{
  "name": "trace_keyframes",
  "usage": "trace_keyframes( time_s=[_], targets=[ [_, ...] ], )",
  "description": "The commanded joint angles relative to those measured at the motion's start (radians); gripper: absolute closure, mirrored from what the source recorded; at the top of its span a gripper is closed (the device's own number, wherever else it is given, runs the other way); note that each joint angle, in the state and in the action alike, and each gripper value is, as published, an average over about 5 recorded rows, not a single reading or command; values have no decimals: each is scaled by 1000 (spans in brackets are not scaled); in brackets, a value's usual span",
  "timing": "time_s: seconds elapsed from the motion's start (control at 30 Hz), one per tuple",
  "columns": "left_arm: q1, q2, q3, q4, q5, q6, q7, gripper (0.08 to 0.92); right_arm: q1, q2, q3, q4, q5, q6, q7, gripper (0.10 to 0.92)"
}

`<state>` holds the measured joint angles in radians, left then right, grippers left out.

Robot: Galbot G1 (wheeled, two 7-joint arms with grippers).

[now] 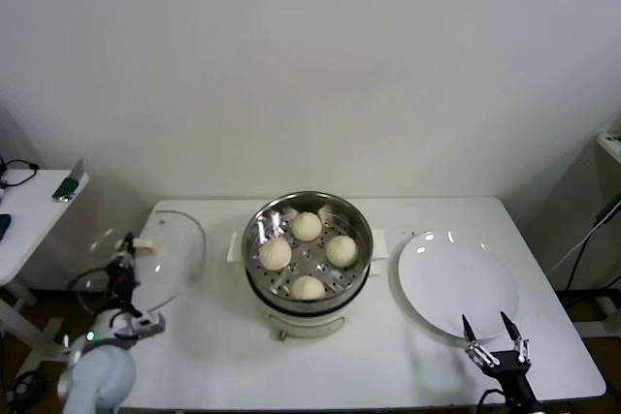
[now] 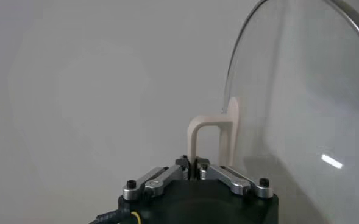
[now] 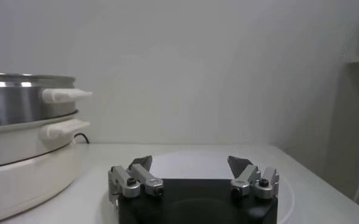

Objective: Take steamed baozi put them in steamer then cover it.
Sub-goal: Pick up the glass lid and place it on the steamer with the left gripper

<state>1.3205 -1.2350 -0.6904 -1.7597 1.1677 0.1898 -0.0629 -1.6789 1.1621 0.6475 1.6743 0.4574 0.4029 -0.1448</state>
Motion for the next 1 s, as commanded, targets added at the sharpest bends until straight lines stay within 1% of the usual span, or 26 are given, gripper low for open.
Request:
trace_keyframes(
  time_s=[0.03,0.13,0.2,0.27,0.43,0.6,0.8,1.0],
  targets=[
    [-15,217,25,-309,-205,225,161,856,7,-1,0,1,-18,-13,5,203],
    [-28,222,97,-357,-195,292,185,856,15,2,-1,2,-21,-17,7,203],
    [-39,203,162,-373,-162,330,199,856,22,4,-2,0,-24,-20,8,203],
    [-57,170,228,-379,-110,354,213,856,29,6,-4,-4,-26,-21,8,203],
    [-124,57,380,-356,47,378,251,856,47,7,-10,-12,-30,-19,8,203],
    [-189,-21,517,-332,149,416,316,856,54,4,-17,-20,-29,-10,8,203],
    [-223,-97,608,-296,202,464,372,856,56,-7,-22,-37,-21,10,11,203],
    [-216,-187,658,-263,293,456,380,856,62,-17,-25,-42,-6,20,13,203]
  ],
)
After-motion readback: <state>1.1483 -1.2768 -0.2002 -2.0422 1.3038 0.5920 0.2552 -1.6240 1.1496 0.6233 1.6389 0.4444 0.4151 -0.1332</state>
